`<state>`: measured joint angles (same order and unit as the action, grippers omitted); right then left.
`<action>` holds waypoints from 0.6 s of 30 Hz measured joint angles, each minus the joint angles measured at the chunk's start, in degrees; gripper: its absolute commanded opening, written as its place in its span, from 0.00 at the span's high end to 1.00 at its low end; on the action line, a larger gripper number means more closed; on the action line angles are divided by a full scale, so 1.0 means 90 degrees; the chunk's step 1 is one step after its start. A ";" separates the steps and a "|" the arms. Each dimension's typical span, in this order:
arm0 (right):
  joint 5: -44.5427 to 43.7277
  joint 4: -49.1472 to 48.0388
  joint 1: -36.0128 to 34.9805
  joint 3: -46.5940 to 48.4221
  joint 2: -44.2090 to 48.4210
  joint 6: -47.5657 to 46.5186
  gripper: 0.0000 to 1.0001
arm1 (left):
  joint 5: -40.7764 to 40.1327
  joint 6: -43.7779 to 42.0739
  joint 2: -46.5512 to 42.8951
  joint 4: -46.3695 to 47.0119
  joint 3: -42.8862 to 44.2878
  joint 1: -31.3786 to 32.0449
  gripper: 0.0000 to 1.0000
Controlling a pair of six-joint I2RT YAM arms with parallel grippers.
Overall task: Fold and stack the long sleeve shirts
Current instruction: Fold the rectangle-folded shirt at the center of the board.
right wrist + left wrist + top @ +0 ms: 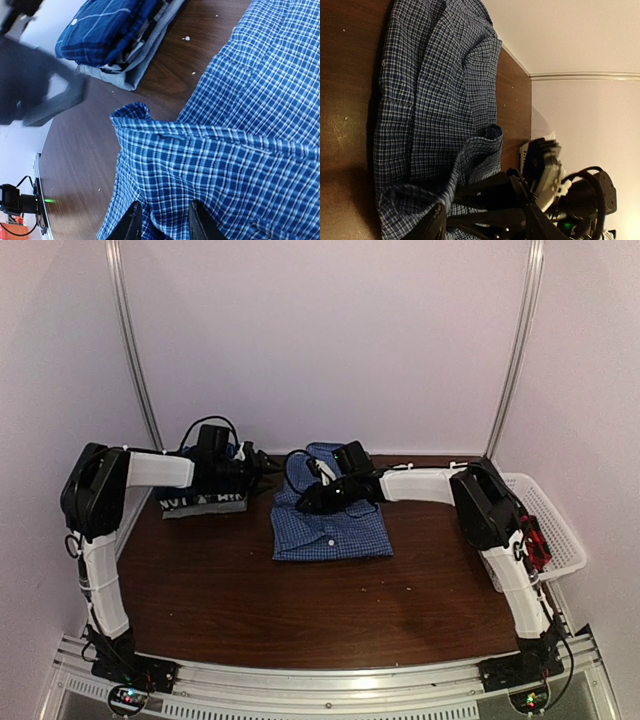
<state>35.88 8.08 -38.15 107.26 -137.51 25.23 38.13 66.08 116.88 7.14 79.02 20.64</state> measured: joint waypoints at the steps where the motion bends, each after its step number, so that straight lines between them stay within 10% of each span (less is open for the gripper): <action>1: 0.0002 0.0015 0.0032 0.0228 -0.0187 0.0087 0.66 | -0.0051 -0.0107 -0.0153 -0.0083 -0.0097 -0.0002 0.45; 18: 0.0163 -0.0112 0.0357 0.1209 -0.1146 0.1107 0.59 | -0.0585 -0.1246 -0.1931 -0.1137 -0.2200 0.0262 0.45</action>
<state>37.34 7.07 -34.94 118.15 -147.83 35.20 32.86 54.87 99.50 -3.09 59.22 23.00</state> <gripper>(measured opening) 0.394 0.556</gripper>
